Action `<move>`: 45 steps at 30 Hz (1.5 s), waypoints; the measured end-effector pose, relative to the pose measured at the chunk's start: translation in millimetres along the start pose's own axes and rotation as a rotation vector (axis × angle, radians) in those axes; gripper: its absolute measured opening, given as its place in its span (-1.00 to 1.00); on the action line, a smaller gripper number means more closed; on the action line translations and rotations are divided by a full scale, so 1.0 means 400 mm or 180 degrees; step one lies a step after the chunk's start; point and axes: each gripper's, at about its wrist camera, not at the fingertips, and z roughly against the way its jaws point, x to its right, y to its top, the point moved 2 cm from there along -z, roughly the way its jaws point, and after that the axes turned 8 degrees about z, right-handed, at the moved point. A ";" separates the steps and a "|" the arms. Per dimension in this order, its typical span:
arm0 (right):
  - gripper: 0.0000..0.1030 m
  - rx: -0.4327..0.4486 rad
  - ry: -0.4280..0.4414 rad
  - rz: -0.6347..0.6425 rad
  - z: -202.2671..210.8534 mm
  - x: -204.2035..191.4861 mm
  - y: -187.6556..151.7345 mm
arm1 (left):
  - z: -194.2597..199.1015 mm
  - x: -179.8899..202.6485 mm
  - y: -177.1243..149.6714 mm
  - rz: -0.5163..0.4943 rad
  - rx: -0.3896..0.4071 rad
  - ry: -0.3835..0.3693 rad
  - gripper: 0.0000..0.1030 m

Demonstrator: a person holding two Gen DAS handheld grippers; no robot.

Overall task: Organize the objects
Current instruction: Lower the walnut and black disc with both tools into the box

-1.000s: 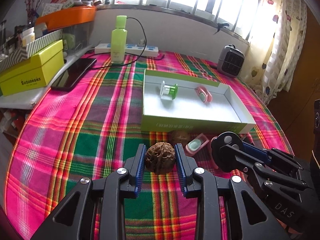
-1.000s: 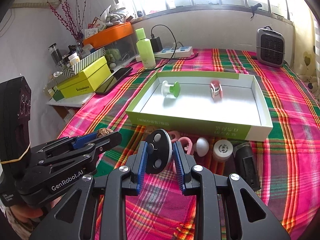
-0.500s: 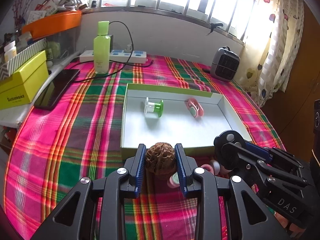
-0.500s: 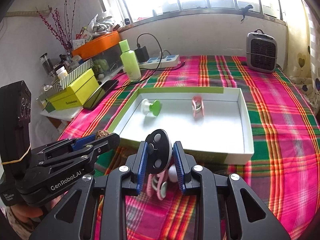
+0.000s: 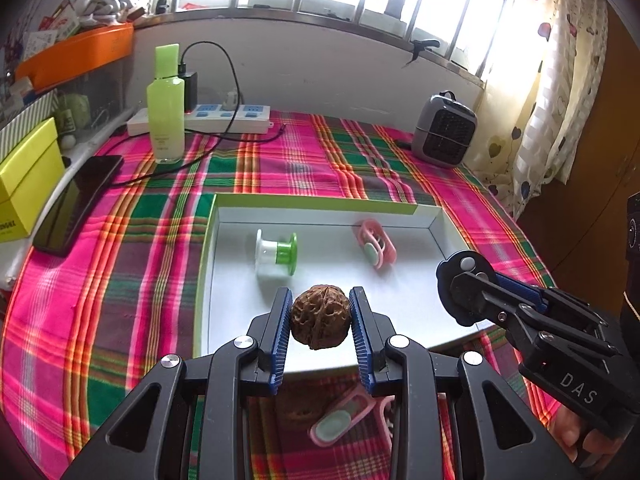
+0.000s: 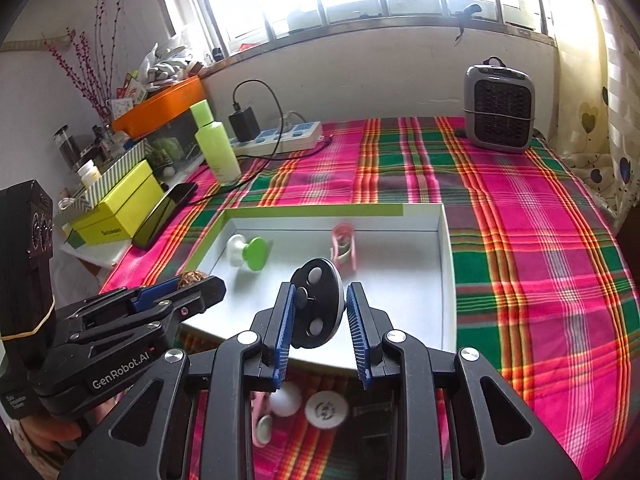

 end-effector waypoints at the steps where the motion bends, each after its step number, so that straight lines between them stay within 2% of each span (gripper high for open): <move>1: -0.46 -0.0009 -0.0010 -0.0013 -0.006 0.009 0.004 | -0.006 0.001 0.003 0.0000 -0.0007 0.0005 -0.47; 14: -0.46 -0.0137 -0.0146 -0.0044 -0.088 0.102 0.050 | -0.095 0.043 0.058 -0.0104 -0.0099 -0.0018 -0.47; 23: -0.46 -0.0245 -0.0081 -0.0065 -0.145 0.146 0.066 | -0.164 0.049 0.074 -0.0085 -0.0238 0.0030 -0.47; 45: -0.46 -0.0353 0.0064 0.0049 -0.198 0.153 0.077 | -0.247 0.053 0.092 -0.0084 -0.0358 0.0185 -0.47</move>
